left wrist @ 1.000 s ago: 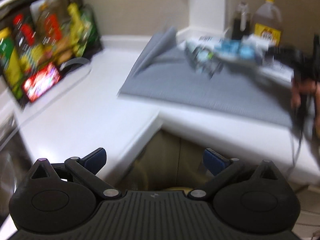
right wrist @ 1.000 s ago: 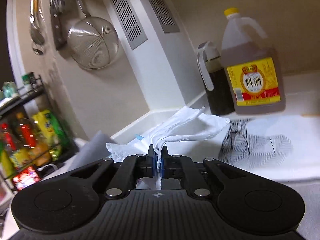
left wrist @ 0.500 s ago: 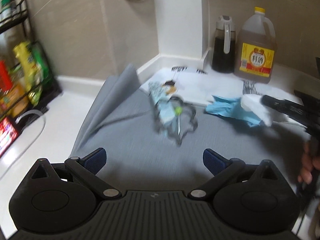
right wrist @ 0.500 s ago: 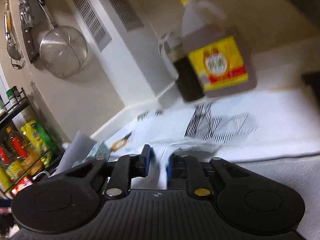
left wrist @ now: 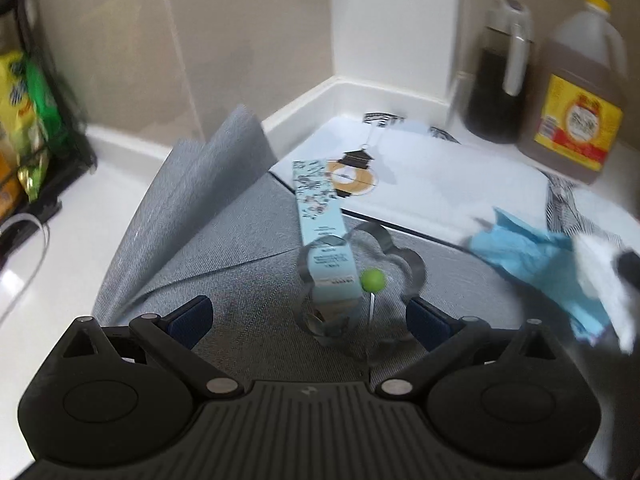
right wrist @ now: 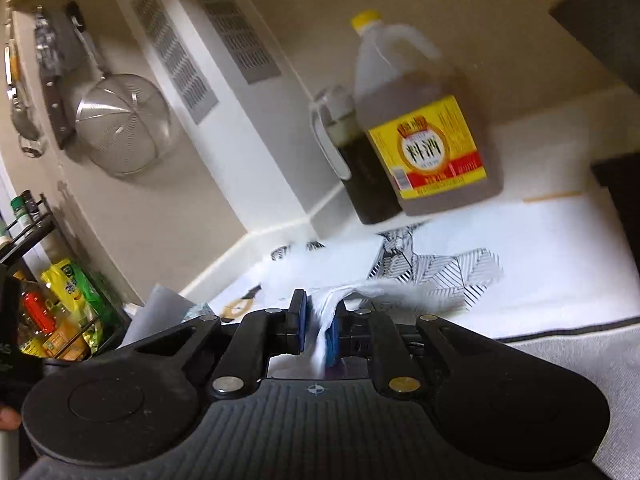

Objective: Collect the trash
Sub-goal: 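Grasp the white tissue with the right tool while the left tool approaches the cookie cutter, then grasp the flower cookie cutter with the left tool while the right tool holds the tissue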

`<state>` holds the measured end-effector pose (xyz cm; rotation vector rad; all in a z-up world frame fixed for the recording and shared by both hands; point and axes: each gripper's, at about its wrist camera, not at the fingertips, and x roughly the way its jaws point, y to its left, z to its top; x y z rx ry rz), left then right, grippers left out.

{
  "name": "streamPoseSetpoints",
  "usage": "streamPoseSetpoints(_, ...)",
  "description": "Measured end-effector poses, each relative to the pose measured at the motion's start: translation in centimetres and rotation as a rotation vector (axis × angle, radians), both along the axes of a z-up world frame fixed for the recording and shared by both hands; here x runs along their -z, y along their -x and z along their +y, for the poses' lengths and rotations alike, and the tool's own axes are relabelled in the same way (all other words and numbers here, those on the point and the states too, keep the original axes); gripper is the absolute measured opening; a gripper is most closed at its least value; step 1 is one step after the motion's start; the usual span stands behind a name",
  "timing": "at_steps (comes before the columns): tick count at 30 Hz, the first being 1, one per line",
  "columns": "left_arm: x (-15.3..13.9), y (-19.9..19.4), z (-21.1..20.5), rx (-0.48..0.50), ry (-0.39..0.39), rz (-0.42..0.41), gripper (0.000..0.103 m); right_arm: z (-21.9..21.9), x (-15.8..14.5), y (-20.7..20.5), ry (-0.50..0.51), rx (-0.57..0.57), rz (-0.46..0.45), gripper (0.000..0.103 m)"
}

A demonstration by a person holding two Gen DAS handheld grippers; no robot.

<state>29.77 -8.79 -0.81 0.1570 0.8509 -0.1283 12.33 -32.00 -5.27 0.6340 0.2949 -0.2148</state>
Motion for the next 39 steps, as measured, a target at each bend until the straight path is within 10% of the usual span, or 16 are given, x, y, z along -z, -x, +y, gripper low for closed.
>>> streamPoseSetpoints(5,-0.7,0.1,1.2,-0.028,0.105,0.023,0.047,-0.3,-0.1,0.3,-0.006,0.029,-0.008,0.015)
streamPoseSetpoints(13,-2.7,2.0,2.1,-0.036,0.099,-0.029,0.046,-0.8,0.1,0.5,-0.034,0.062,0.007,0.050)
streamPoseSetpoints(17,-3.7,2.9,2.6,-0.031,0.106,-0.043,0.046,-0.9,-0.1,0.8,-0.004,0.077,-0.015,0.008)
streamPoseSetpoints(26,-8.0,7.4,4.1,0.013,0.180,-0.115,0.046,0.2,-2.6,3.8,0.110,0.100,-0.268,0.005)
streamPoseSetpoints(39,-12.2,18.7,11.2,-0.011,0.245,-0.184,0.046,3.1,-3.8,5.2,0.171,-0.006,-0.287,0.002)
